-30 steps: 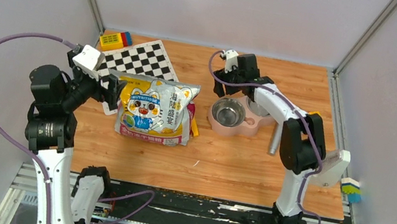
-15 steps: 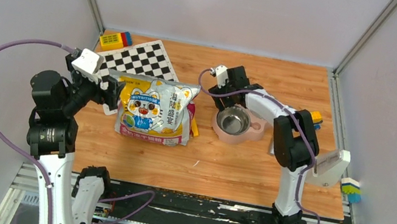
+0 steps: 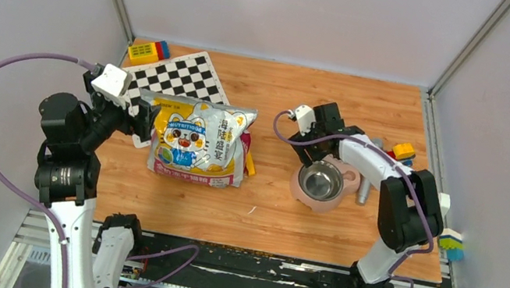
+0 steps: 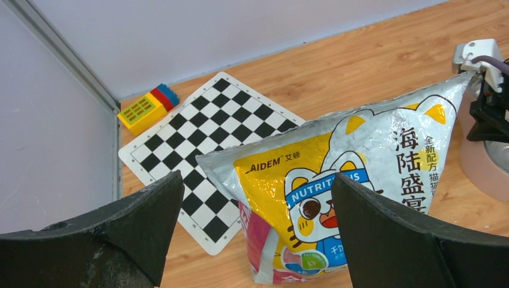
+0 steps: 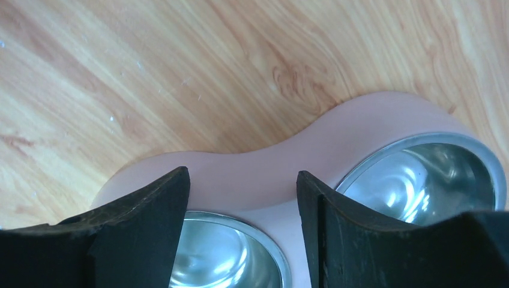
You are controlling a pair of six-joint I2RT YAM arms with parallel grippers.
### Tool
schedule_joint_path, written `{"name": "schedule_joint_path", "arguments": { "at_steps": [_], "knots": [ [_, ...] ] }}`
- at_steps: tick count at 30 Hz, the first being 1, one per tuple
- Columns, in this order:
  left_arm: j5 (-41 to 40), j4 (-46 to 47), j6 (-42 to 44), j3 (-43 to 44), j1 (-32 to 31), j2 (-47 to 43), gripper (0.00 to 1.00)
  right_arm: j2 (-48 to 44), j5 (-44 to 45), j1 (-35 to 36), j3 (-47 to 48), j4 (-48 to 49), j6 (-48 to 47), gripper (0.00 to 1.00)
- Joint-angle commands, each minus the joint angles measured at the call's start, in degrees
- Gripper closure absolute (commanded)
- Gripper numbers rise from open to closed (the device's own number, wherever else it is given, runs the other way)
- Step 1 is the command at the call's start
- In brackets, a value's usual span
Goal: Serve the pet food
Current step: Move the pet food bowl to the center of the board.
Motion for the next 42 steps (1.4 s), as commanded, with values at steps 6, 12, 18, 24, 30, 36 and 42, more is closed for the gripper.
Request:
{"name": "schedule_joint_path", "arguments": {
  "at_steps": [6,12,18,24,30,36,42],
  "knots": [
    [0.01,1.90,-1.12,-0.03,0.45,-0.68,0.00,-5.80,-2.84,-2.33,-3.85,-2.59,-2.02,0.33],
    [-0.28,1.77,-1.14,-0.11,0.44,-1.10,0.00,-8.85,-5.60,-4.97,0.17,-3.43,2.80,0.33],
    [-0.54,1.77,-1.17,-0.01,0.47,-0.94,0.00,-11.82,-11.12,-9.20,3.43,-7.39,2.06,0.32],
    [-0.65,1.90,-1.17,-0.05,0.49,-0.89,0.00,-16.67,-11.13,-10.18,-3.62,-9.34,-12.30,0.25],
    [-0.75,1.85,-1.16,-0.11,0.51,-0.90,0.00,-16.55,-10.35,-11.30,-7.68,-9.79,-18.44,0.24],
    [-0.91,1.61,-1.24,-0.11,0.52,-1.17,0.00,-11.59,-7.30,-11.88,-8.05,-7.89,-20.21,0.25],
    [-0.90,1.57,-1.28,-0.11,0.59,-1.37,0.00,-7.20,-3.22,-12.37,-8.23,-5.60,-25.06,0.27]
  ]
}}
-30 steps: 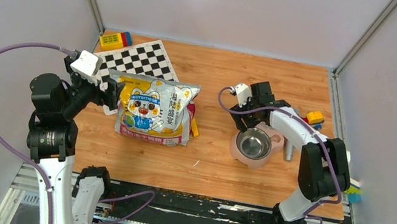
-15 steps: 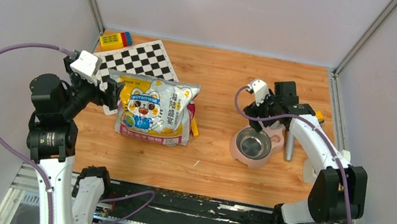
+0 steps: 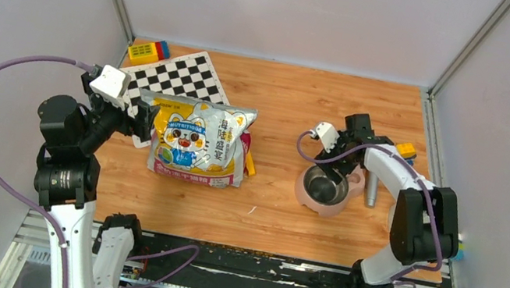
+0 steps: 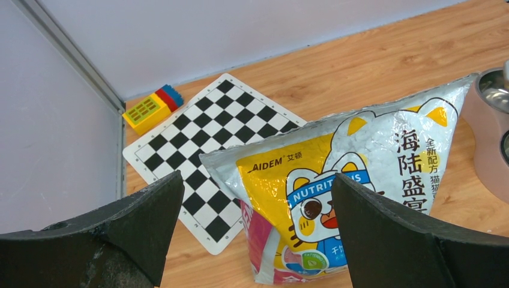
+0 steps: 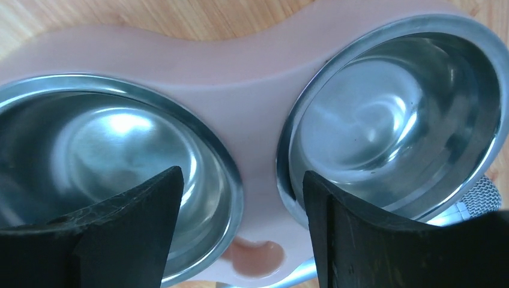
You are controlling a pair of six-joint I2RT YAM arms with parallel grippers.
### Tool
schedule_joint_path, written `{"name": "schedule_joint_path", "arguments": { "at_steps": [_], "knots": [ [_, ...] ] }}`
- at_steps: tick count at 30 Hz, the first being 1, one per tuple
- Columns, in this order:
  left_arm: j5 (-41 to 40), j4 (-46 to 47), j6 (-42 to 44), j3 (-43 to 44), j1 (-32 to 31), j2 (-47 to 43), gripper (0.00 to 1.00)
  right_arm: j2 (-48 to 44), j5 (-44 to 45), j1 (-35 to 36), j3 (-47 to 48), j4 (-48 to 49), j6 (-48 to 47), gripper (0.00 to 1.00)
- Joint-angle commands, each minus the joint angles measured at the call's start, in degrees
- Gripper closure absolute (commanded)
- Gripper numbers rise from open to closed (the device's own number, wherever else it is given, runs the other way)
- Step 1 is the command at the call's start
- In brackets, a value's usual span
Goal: Serve the pet food
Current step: Move the pet food bowl to the center of the board.
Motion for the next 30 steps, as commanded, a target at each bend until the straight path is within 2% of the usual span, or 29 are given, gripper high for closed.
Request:
{"name": "schedule_joint_path", "arguments": {
  "at_steps": [1,5,9,14,17,26,30],
  "knots": [
    [0.09,1.65,-0.85,-0.18,0.62,-0.56,0.00,2.88,3.89,-0.39,0.37,3.23,-5.74,0.28],
    [0.14,1.82,-0.89,-0.37,0.61,-0.58,0.00,5.88,4.77,-1.16,2.96,3.77,-9.26,0.37],
    [0.16,1.82,-0.89,-0.47,0.73,-0.71,0.00,8.09,5.64,-1.56,6.03,4.03,-14.54,0.56],
    [0.34,1.89,-0.95,-0.56,0.93,-0.80,0.00,10.85,6.00,-1.53,10.11,3.98,-22.86,0.64],
    [0.34,1.90,-1.04,-0.65,1.06,-0.91,0.00,13.30,6.44,-1.52,12.19,4.05,-26.45,0.64],
    [0.23,1.81,-0.83,-0.64,1.30,-1.15,0.00,20.04,5.32,-1.73,16.81,2.41,-26.03,0.58],
    [0.14,1.85,-0.80,-0.73,1.33,-1.24,0.00,21.37,5.31,-2.27,18.25,2.23,-24.14,0.51]
  ]
}}
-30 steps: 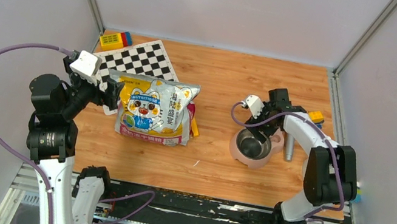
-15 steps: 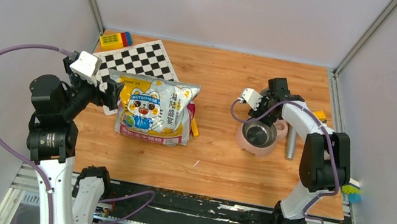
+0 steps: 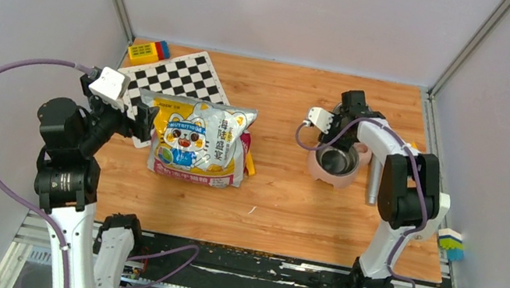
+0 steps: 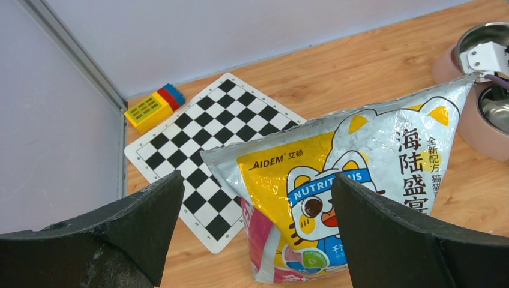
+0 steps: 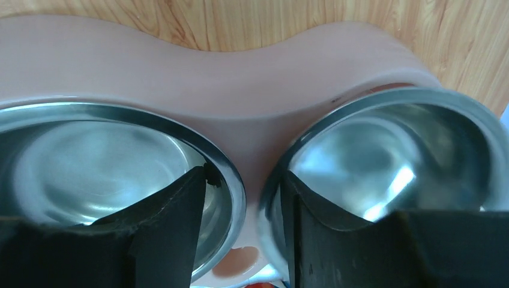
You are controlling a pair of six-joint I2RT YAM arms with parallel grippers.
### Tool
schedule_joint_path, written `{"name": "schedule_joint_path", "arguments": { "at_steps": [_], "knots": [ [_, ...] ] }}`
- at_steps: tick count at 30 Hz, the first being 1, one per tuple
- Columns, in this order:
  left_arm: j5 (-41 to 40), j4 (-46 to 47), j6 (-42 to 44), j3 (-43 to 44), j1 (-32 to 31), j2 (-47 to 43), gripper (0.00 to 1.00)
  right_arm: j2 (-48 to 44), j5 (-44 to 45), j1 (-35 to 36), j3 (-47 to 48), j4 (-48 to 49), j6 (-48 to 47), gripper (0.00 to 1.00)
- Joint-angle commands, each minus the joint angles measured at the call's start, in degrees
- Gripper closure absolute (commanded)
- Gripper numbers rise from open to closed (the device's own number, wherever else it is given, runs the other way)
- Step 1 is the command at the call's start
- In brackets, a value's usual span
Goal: Serve the pet food
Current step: Move the pet food bowl to the center of the board.
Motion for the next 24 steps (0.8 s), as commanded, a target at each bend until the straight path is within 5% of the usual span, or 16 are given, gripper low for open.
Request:
{"name": "schedule_joint_path", "arguments": {
  "at_steps": [1,24],
  "knots": [
    [0.09,1.83,-0.61,-0.19,0.83,-0.33,0.00,4.02,-1.43,-1.21,0.86,-0.28,0.29,0.50],
    [0.12,1.84,-1.02,-0.06,1.51,0.13,0.00,7.27,-4.75,-3.23,6.90,0.31,-14.33,0.37]
  ]
}}
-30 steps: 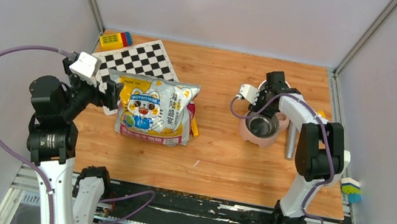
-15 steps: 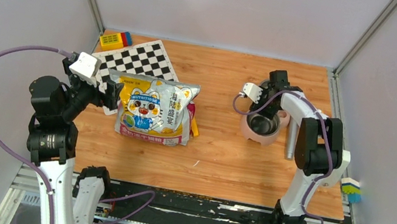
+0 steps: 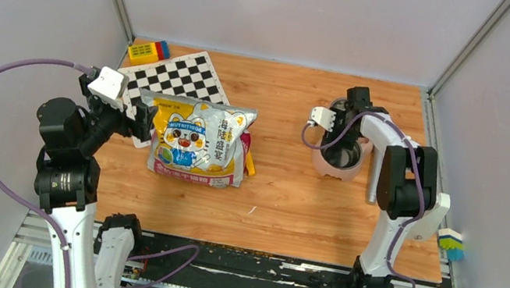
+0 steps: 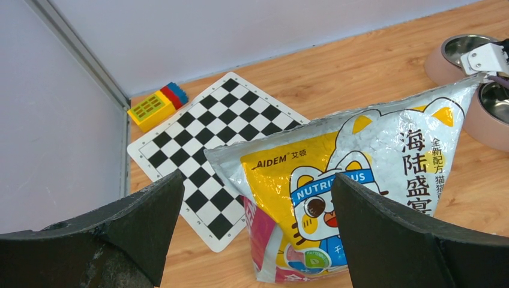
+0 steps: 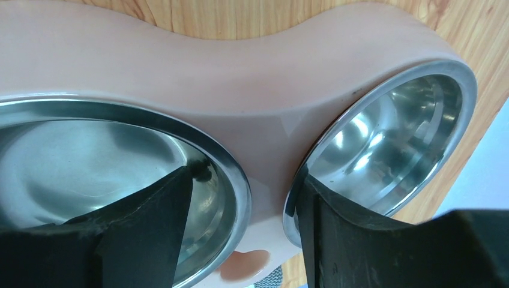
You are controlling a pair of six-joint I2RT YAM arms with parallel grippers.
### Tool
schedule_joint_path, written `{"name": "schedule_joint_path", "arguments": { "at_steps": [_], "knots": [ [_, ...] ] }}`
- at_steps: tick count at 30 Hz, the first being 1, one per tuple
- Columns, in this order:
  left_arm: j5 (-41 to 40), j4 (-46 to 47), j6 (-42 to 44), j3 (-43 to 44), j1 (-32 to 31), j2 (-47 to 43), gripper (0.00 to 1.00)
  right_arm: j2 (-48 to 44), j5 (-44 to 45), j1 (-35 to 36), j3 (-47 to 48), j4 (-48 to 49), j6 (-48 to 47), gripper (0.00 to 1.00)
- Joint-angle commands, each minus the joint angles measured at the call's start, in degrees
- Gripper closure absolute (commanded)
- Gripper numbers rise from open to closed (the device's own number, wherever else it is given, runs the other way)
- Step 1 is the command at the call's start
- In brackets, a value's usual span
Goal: Serve the pet food
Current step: Move the pet food bowl to the center of the board.
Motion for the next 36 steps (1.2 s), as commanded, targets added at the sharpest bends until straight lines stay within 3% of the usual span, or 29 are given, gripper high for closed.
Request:
{"name": "schedule_joint_path", "arguments": {
  "at_steps": [1,11,15,18,21,23,30,36],
  "knots": [
    [0.14,1.83,-1.01,-0.05,0.91,0.15,0.00,1.92,-3.12,-0.29,1.43,1.80,-7.23,0.36],
    [0.23,2.05,-1.12,-0.21,1.18,0.63,0.00,3.91,-7.12,0.34,2.35,4.83,-12.65,0.35],
    [0.23,1.93,-1.05,-0.26,1.36,0.55,0.00,4.31,-5.72,0.56,5.27,6.36,-7.50,0.31],
    [0.29,2.03,-1.07,-0.40,1.44,0.54,0.00,1.82,-4.70,0.05,6.79,5.47,-3.08,0.24],
    [0.42,2.17,-1.12,-0.31,1.48,0.85,0.00,-1.98,-6.23,-0.55,8.20,2.14,0.15,0.06],
    [0.59,2.27,-1.09,-0.37,1.48,0.94,0.00,-4.71,-6.95,-0.59,8.53,0.84,2.31,0.03],
    [0.31,2.14,-0.95,-0.50,1.57,0.36,0.00,-12.53,-15.20,0.55,7.98,-1.21,22.05,0.03],
    [0.36,2.19,-1.01,-0.52,1.79,0.36,0.00,-22.27,-32.22,2.85,-4.47,2.34,40.48,0.01]
  ]
}}
